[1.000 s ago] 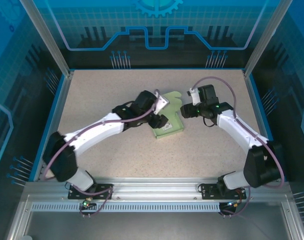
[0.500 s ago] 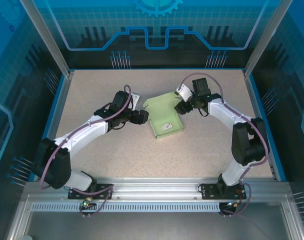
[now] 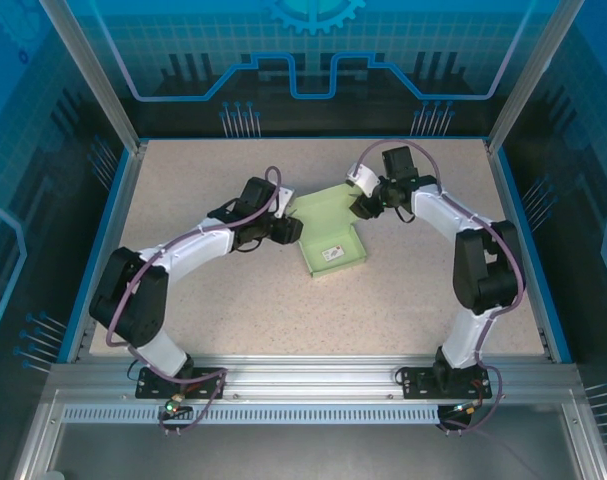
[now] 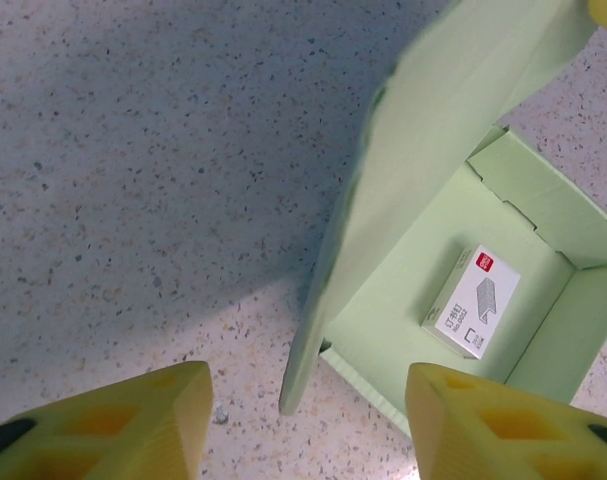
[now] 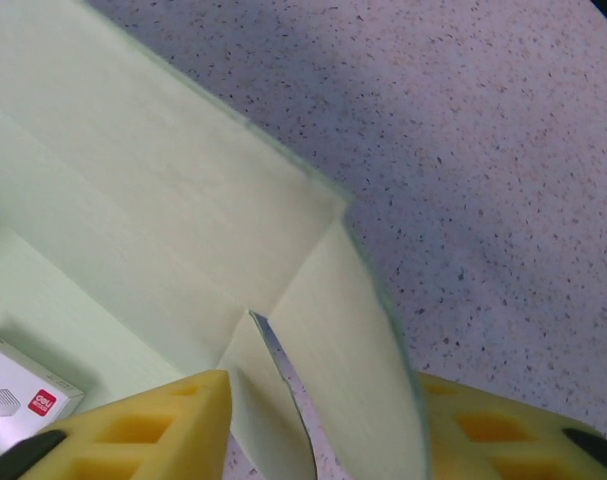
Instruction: Fold the paper box
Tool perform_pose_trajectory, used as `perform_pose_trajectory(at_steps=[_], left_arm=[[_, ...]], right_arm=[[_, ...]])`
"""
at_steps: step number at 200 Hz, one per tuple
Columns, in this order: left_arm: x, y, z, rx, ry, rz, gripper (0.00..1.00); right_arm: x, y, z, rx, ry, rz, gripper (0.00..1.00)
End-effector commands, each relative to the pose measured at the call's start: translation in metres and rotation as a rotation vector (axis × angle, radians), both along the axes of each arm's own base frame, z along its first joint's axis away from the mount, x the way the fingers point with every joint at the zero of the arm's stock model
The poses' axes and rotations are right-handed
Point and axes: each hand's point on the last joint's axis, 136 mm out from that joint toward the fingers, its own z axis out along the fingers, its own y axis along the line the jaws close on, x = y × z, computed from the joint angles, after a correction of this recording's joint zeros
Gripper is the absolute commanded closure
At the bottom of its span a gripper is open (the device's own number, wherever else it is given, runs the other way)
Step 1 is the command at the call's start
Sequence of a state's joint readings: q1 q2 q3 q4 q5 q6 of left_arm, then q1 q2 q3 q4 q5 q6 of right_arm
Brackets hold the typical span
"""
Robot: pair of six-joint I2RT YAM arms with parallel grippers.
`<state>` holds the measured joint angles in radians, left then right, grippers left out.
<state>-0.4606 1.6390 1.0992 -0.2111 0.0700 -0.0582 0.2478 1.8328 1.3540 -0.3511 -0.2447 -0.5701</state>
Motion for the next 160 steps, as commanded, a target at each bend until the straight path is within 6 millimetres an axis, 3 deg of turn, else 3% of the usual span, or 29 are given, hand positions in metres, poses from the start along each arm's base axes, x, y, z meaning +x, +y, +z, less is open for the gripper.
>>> perform_pose_trajectory(at_steps=[1,78,126,160], left_arm=[[0.009,-0.007,0.007,-0.02,-0.018,-0.029,0.52],[0.013,-0.008,-0.001,-0.007,0.004,-0.019,0.75],[0.014,-0.005,-0.002,0.016,0.004,-0.004,0.84],[0.02,-0.003,0.004,0.004,-0.006,0.06,0.89]], right_arm=[[-0.001,0.005,0.0,0.01,0.024,0.025,0.6],[-0.005,0.006,-0.001,0.012,0.053,-0.009,0.83],[-0.013,0.011,0.006,0.033,0.039,-0.034,0.89],[-0.015,0.006,0.011,0.001,0.03,-0.156,0.94]])
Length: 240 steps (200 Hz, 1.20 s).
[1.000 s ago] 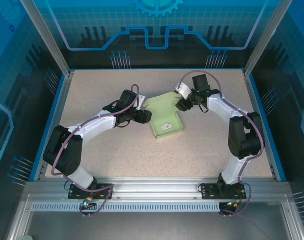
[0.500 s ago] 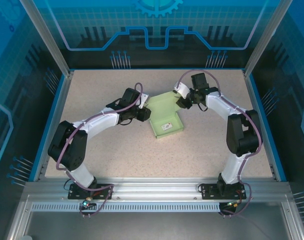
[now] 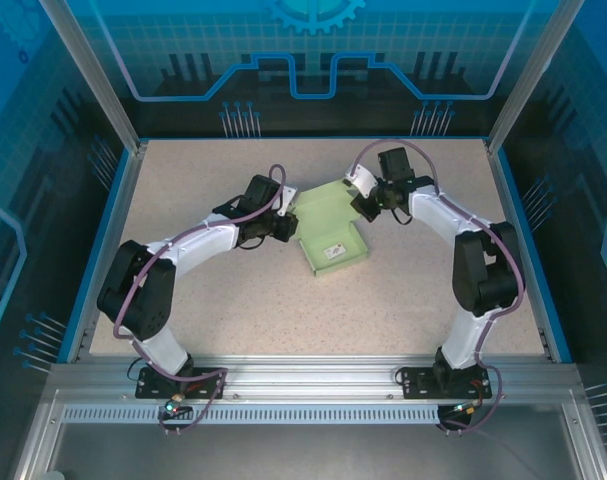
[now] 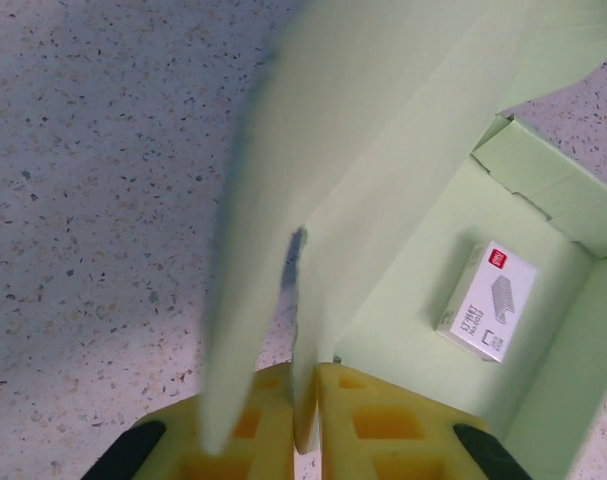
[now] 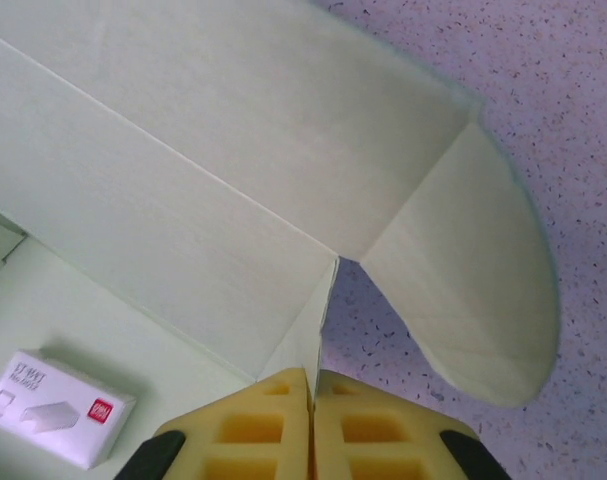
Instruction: Fold the paper box
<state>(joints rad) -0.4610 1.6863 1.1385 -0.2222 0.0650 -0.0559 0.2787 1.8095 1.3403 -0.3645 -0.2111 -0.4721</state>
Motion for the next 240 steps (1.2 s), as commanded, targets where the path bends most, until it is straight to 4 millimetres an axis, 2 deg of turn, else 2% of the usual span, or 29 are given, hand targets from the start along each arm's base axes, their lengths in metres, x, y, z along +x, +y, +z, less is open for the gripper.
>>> perform_pose_trajectory(at_steps=[1,43,94,119,175,240], left_arm=[[0.012,0.0,0.01,-0.009,-0.021,0.064,0.89],[0.024,0.0,0.017,-0.05,-0.029,0.199,0.9],[0.037,-0.012,0.015,-0.045,-0.046,0.314,0.96],[0.042,-0.017,0.023,-0.063,-0.081,0.352,0.97],[0.055,-0.014,0.041,-0.076,-0.182,0.422,0.98],[0.056,-0.019,0.026,-0.068,-0.239,0.463,0.98]], right_arm=[[-0.006,-0.001,0.009,-0.023,-0.01,-0.098,0.94],[-0.011,-0.014,0.01,-0.085,-0.018,-0.396,0.95],[-0.024,-0.003,0.01,-0.086,-0.081,-0.624,0.95],[-0.02,0.001,0.014,-0.072,-0.129,-0.67,0.95],[-0.007,0.009,0.038,-0.016,-0.221,-0.722,0.95],[-0.007,0.016,0.026,0.055,-0.218,-0.791,0.94]])
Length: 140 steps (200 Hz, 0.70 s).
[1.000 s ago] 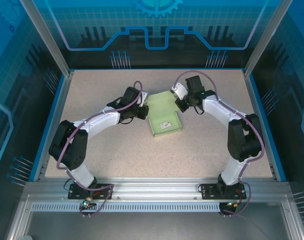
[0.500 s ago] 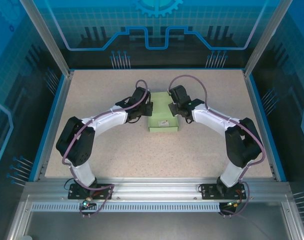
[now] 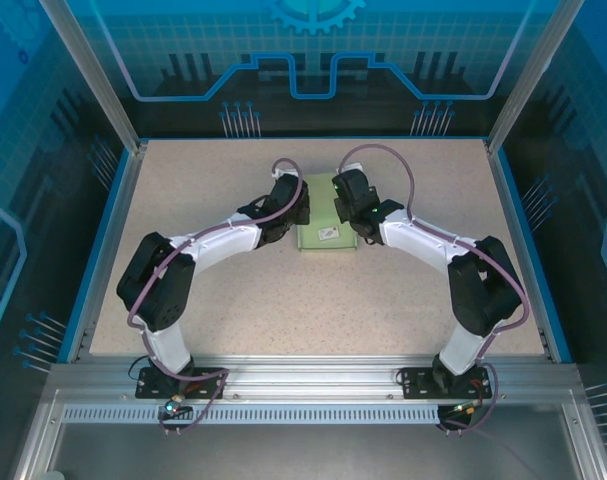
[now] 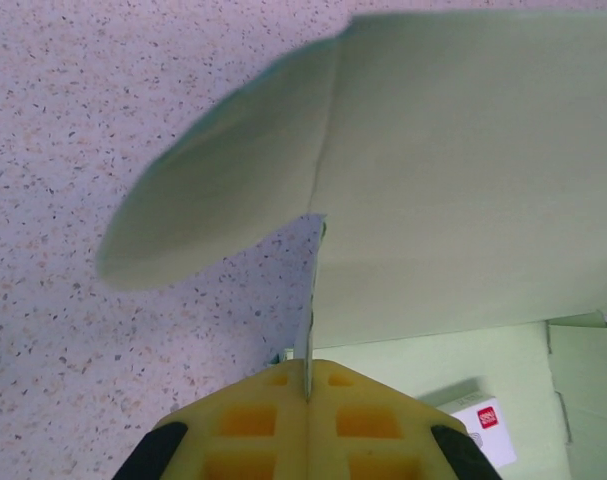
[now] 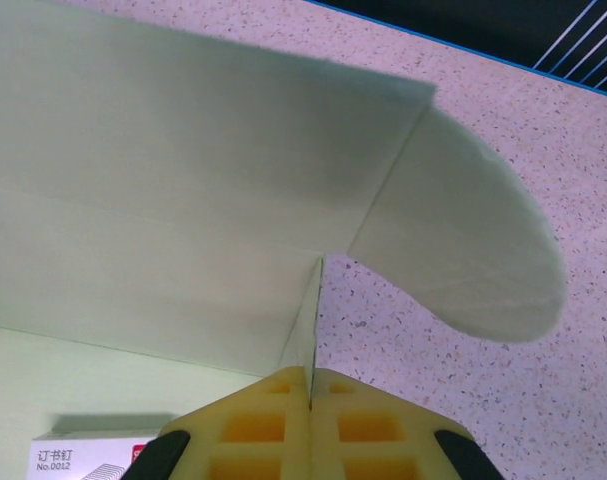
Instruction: Fold the paper box
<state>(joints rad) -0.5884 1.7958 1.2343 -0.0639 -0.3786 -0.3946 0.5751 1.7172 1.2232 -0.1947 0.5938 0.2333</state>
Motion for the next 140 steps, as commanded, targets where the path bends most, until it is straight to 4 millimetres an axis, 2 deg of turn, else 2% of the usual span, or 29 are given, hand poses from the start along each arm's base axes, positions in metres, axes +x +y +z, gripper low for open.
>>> perform_pose_trajectory(at_steps=[1,72,140], left_arm=[[0.006,-0.007,0.006,-0.032,-0.071,0.036,0.98],[-0.006,-0.012,0.008,-0.036,-0.108,0.033,0.98],[-0.012,-0.011,0.014,-0.054,-0.146,0.039,0.99]], right_arm=[[-0.001,0.013,-0.004,0.06,-0.027,-0.028,0.94],[-0.007,0.019,-0.011,0.197,-0.013,-0.073,0.91],[-0.015,0.016,-0.018,0.272,-0.007,-0.113,0.91]])
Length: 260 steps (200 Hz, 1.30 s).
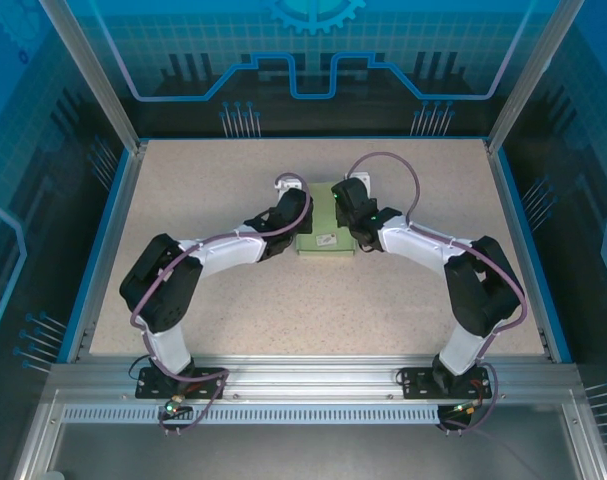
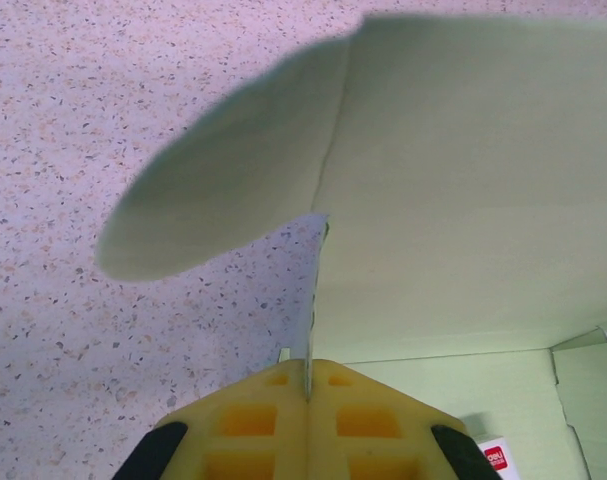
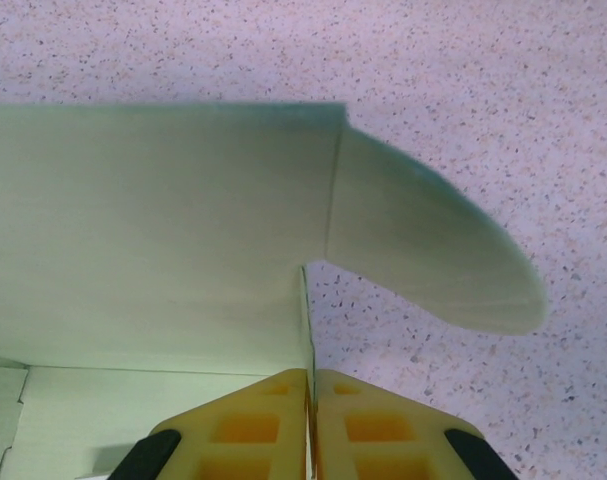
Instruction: Fold the paper box
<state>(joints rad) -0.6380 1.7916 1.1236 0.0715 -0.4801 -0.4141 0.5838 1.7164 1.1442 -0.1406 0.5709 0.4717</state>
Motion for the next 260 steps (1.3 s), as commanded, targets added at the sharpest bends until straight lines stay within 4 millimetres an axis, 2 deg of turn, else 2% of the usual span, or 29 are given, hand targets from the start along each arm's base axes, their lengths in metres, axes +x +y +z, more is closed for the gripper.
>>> perform_pose_trajectory(at_steps=[1,42,126,128,137,169,260], left_arm=[[-0.001,-0.009,0.03,-0.073,-0.09,-0.004,0.99],[-0.009,-0.006,0.026,-0.068,-0.131,-0.013,0.99],[-0.035,-0.007,0.014,-0.04,-0.223,-0.048,1.0],[-0.036,-0.008,0.014,-0.039,-0.224,-0.05,1.0],[-0.038,-0.009,0.011,-0.033,-0.223,-0.056,1.0],[-0.047,-0.009,0.0,-0.008,-0.211,-0.065,1.0],[-0.062,-0.007,-0.015,0.043,-0.211,-0.086,1.0]], right_arm=[[-0.005,0.014,0.005,0.085,-0.031,0.009,0.91],[-0.008,0.019,0.011,0.158,-0.099,0.03,0.94],[-0.025,0.032,0.014,0.246,-0.189,0.046,0.95],[-0.029,0.03,0.006,0.238,-0.176,0.046,0.95],[-0.033,0.03,0.0,0.237,-0.165,0.049,0.95],[-0.042,0.035,0.001,0.257,-0.206,0.058,0.95],[-0.068,0.033,-0.019,0.272,-0.191,0.031,0.95]])
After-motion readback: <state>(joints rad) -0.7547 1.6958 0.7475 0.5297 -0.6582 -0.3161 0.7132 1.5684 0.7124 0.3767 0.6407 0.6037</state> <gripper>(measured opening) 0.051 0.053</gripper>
